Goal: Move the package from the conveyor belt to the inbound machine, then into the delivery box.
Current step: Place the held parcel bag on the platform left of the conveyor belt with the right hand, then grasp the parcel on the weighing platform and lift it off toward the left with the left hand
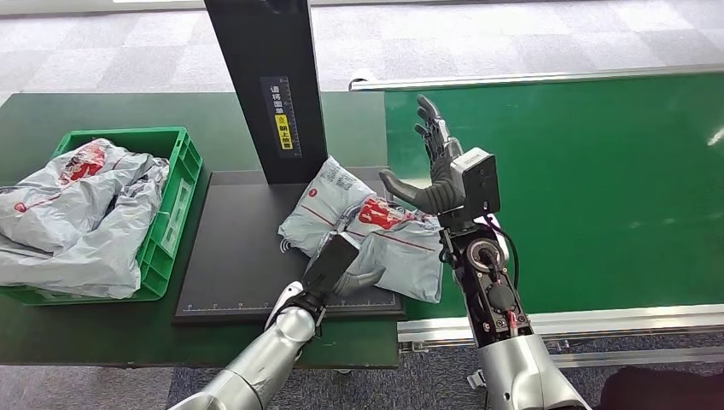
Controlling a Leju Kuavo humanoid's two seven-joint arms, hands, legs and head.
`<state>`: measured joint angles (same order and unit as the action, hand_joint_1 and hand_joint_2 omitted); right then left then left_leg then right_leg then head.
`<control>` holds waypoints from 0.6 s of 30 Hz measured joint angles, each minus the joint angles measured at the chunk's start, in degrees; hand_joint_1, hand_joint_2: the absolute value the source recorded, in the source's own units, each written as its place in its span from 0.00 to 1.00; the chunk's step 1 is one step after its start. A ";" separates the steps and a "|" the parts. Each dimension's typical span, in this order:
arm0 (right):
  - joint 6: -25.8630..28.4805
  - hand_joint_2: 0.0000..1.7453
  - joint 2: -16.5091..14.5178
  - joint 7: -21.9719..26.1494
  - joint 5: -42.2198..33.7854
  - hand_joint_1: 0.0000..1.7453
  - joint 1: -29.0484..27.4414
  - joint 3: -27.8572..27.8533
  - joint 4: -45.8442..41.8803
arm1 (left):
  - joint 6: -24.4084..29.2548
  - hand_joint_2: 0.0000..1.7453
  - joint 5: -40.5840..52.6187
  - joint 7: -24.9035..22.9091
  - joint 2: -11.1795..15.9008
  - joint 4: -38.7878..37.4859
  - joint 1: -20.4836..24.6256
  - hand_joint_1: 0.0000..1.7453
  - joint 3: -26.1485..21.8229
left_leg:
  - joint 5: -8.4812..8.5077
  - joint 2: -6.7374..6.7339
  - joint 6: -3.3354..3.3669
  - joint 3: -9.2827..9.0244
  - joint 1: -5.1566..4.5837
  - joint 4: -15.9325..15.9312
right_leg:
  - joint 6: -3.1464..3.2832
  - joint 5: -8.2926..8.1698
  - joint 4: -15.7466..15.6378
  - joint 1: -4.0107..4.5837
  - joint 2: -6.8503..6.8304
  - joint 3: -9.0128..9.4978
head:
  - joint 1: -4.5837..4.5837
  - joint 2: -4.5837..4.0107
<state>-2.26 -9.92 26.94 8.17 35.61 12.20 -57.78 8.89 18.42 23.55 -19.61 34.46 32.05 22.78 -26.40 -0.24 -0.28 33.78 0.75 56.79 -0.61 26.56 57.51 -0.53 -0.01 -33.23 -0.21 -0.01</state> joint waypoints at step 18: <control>-0.79 1.00 0.18 -0.34 -1.45 0.00 -0.31 0.00 -0.64 | 2.67 1.00 -5.94 5.26 -0.76 -7.01 2.48 1.00 2.65 | 0.00 0.00 0.00 0.00 0.00 0.00 | 0.00 0.00 0.00 0.00 0.00 0.02 | 0.01 0.00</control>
<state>-3.04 -9.75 26.60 6.72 35.30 12.20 -58.42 11.55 12.48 28.81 -20.37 27.45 34.53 25.43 -26.40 -0.24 -0.28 33.78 0.74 56.78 -0.61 26.56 57.51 -0.53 -0.01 -33.20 -0.20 -0.01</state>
